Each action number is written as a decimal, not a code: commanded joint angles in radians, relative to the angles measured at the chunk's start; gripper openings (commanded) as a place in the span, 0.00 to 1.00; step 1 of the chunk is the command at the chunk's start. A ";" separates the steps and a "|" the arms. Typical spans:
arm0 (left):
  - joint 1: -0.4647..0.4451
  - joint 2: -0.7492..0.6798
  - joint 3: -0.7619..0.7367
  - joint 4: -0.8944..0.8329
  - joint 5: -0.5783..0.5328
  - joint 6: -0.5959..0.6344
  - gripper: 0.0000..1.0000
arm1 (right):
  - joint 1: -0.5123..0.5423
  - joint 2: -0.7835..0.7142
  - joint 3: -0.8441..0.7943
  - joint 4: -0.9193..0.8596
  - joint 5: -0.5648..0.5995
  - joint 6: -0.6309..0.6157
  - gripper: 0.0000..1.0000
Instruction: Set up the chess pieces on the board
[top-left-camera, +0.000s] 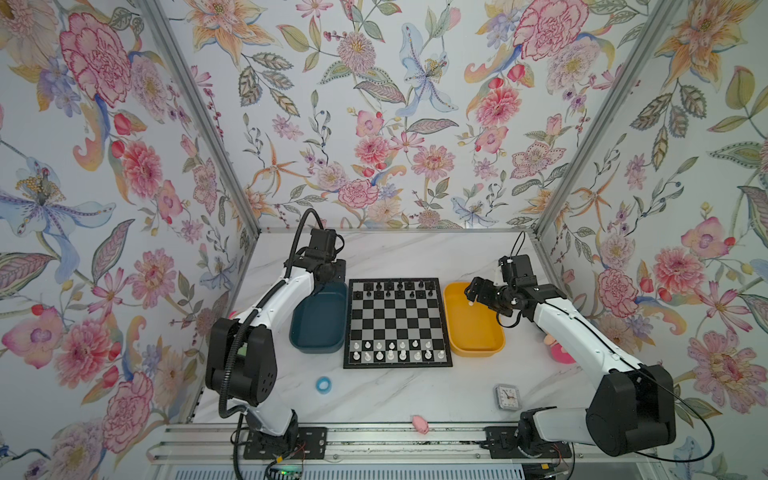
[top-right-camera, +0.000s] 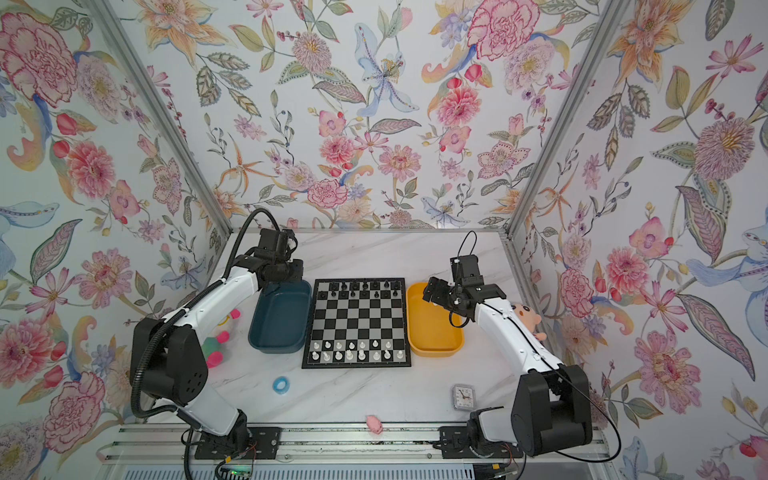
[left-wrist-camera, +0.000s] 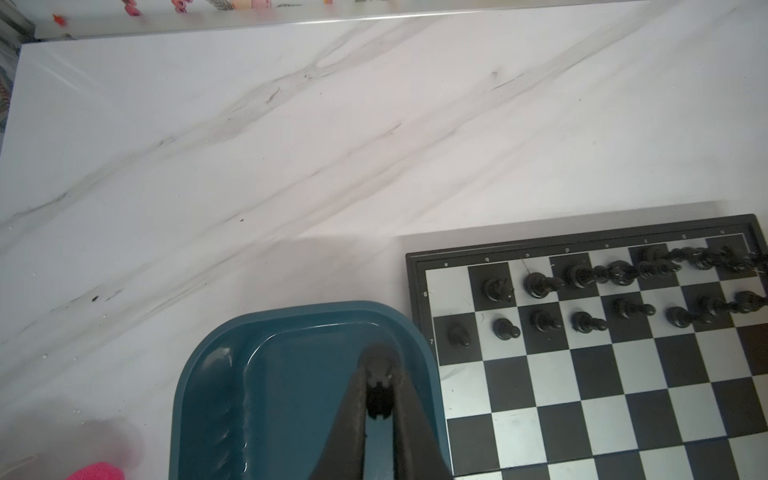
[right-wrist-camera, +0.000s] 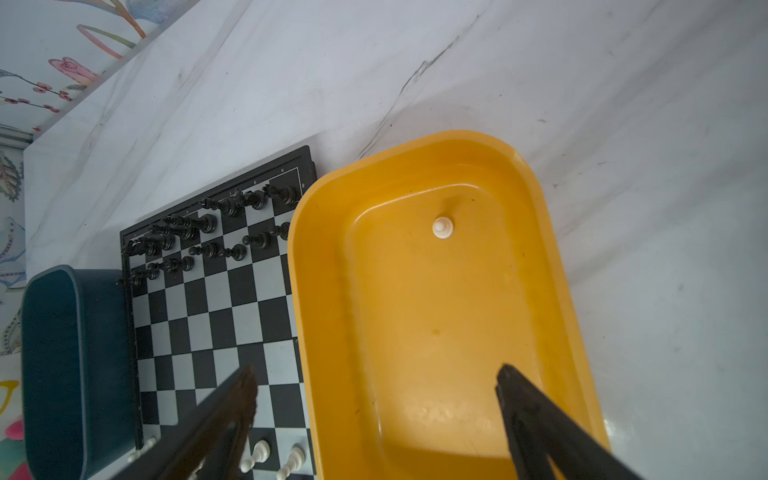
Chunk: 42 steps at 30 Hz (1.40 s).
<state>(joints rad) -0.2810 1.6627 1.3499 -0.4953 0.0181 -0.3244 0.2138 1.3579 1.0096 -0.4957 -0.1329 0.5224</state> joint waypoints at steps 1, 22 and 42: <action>-0.021 0.036 0.052 -0.034 -0.025 0.022 0.04 | 0.004 -0.002 -0.017 0.010 -0.014 -0.018 0.96; -0.117 0.183 0.201 -0.061 -0.003 0.033 0.04 | 0.010 -0.121 -0.131 0.145 0.047 0.004 0.87; -0.135 0.245 0.189 -0.057 0.025 0.027 0.04 | -0.031 -0.080 -0.112 0.098 -0.089 -0.066 1.00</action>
<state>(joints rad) -0.4061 1.8923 1.5223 -0.5323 0.0242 -0.3031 0.1871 1.2789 0.8806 -0.3962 -0.1837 0.4767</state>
